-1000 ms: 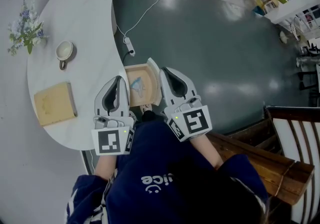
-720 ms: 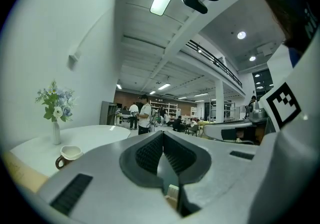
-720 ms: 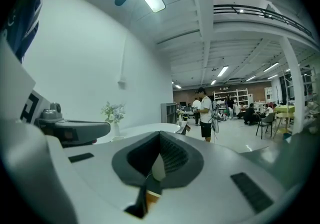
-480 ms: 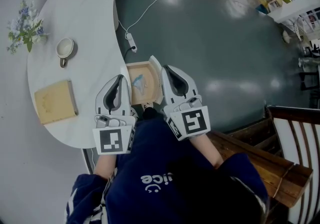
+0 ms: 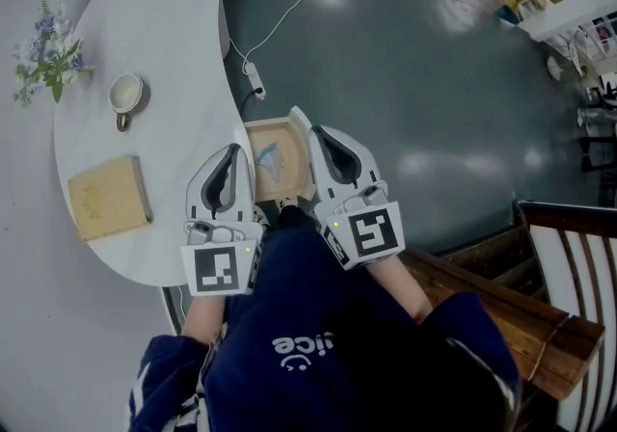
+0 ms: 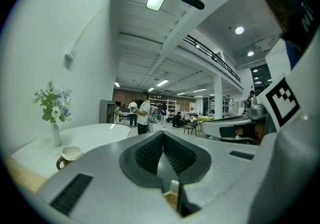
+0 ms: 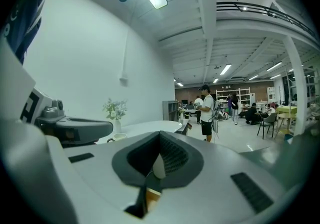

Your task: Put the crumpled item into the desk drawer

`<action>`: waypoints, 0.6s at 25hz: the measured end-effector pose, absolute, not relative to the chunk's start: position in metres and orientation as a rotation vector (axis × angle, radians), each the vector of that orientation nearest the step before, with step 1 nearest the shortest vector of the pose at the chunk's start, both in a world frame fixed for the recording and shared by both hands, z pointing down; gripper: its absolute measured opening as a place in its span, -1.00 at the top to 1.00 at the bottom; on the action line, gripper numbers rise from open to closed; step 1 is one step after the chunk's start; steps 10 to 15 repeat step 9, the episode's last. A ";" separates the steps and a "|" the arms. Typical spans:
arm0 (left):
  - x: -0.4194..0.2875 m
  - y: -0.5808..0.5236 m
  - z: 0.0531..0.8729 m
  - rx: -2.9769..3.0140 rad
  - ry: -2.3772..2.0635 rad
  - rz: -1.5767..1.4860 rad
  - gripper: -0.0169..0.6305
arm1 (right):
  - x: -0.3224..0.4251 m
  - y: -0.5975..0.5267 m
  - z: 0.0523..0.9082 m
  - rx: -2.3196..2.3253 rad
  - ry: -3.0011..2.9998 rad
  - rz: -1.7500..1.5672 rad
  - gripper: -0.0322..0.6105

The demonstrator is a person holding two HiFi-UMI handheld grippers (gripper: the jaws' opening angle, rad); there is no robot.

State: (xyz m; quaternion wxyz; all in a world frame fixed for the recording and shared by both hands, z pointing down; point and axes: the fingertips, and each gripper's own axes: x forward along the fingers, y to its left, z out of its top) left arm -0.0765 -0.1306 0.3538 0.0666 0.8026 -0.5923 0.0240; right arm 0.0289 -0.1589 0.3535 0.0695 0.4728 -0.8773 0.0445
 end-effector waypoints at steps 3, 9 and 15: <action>-0.077 -0.131 0.355 2.418 -1.791 0.083 0.93 | 0.028 -0.159 0.355 1.418 -2.640 0.141 0.88; -0.077 -0.131 0.356 2.415 -1.792 0.089 0.93 | 0.029 -0.158 0.355 1.408 -2.636 0.124 0.88; -0.077 -0.131 0.356 2.415 -1.792 0.089 0.93 | 0.029 -0.158 0.355 1.408 -2.636 0.124 0.88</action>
